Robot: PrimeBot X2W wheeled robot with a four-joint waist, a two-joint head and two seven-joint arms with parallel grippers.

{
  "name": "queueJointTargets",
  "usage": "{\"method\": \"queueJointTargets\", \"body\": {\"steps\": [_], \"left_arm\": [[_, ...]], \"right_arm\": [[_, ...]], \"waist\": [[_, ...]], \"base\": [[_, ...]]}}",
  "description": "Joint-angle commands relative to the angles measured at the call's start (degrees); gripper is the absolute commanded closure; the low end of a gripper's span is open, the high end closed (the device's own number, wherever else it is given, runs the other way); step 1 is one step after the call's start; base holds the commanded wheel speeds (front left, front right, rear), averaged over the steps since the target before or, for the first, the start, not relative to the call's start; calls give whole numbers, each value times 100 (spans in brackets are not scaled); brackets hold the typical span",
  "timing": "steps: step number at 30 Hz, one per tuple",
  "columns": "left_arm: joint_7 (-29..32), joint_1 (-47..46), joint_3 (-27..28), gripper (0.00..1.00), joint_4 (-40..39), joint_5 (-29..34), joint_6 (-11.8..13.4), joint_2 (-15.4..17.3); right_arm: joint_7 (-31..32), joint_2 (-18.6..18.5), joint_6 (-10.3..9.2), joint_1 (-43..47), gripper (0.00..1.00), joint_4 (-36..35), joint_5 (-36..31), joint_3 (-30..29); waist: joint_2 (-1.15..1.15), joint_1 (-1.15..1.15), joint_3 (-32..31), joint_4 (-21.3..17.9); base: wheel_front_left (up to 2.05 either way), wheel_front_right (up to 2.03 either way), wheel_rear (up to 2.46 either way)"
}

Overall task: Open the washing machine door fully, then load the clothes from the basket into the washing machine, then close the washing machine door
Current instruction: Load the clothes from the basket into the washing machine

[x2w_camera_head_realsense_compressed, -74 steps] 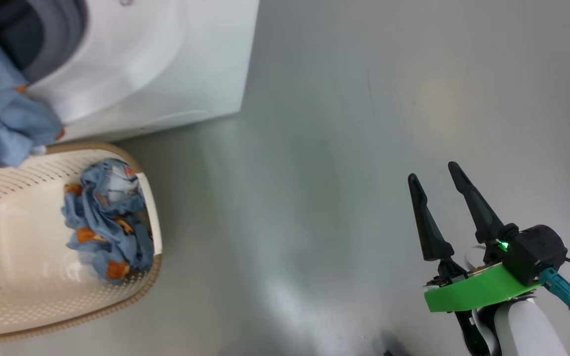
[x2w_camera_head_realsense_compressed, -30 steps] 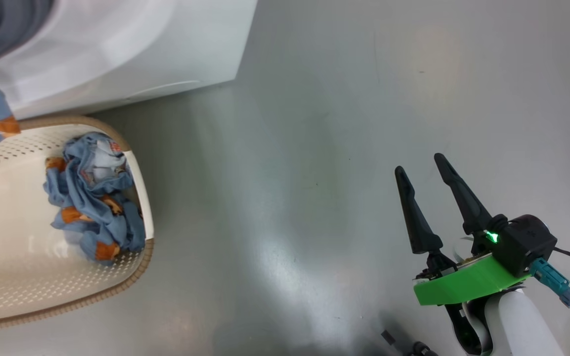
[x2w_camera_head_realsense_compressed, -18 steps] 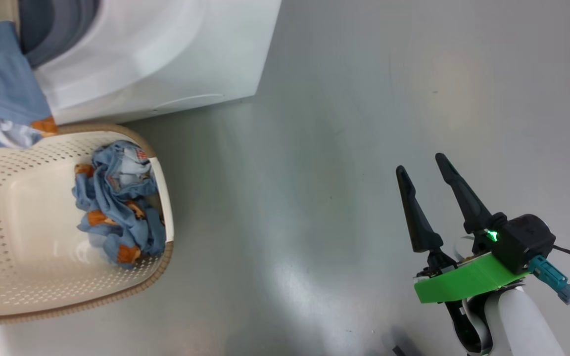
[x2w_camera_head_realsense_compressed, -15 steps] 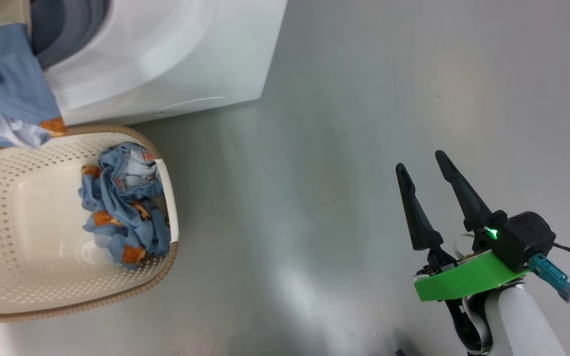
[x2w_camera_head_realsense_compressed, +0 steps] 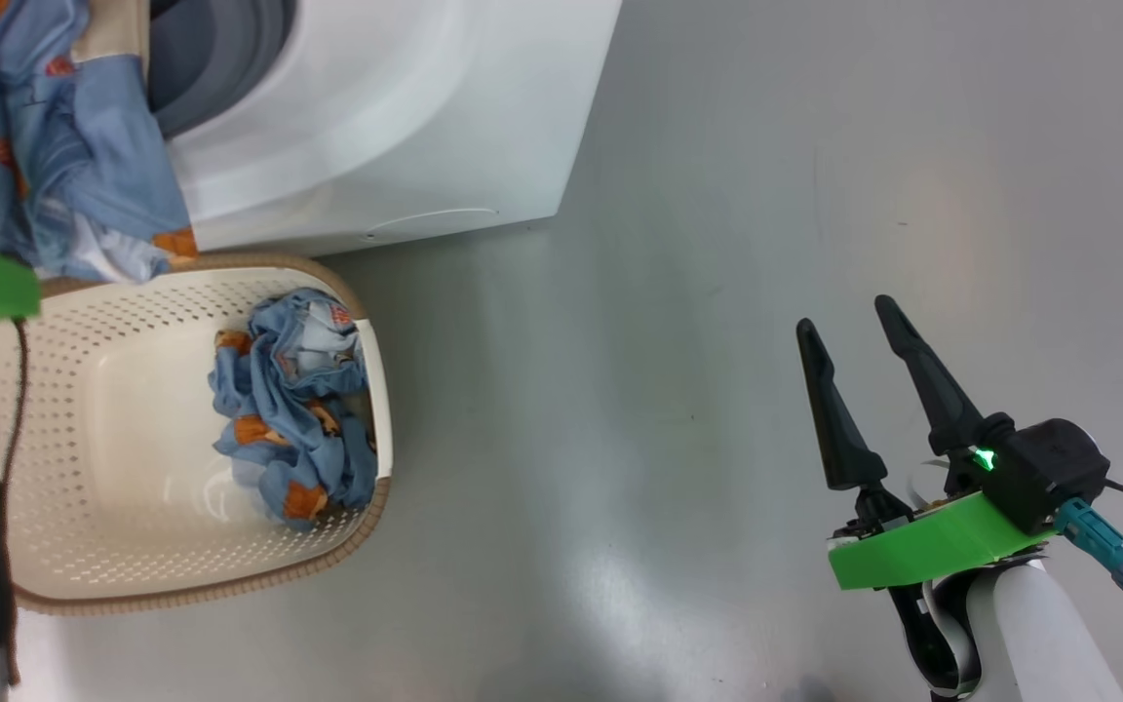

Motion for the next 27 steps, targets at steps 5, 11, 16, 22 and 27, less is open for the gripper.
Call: {"method": "queueJointTargets", "body": {"steps": [5, 11, 16, 22, 27], "left_arm": [[-29, 729, 221, 0, -550, 51, 37, 69], [-29, 1333, 276, 0, -919, 39, 43, -92], [-29, 1862, 350, 0, -1172, 4, 83, -261], [-29, 2333, 493, 0, -1357, -70, 175, -468], [-29, 2710, 568, 0, -1531, -83, 182, -621]], "right_arm": [[-27, 11, 8, 163, 0, -88, -40, 130], [-27, 11, 8, 133, 0, -48, -74, 126], [-27, 11, 8, 127, 0, -27, -79, 140], [-27, 11, 8, 120, 0, -12, -89, 156], [-27, 11, 8, 114, 0, -8, -109, 173]], "waist": [[0, 0, -77, 92], [0, 0, -143, 150], [0, 0, -180, 178], [0, 0, -198, 214], [0, 0, -213, 249]], "base": [[0, 0, 0], [0, 0, 0], [0, 0, 0], [0, 0, 0], [0, 0, 0]]}}
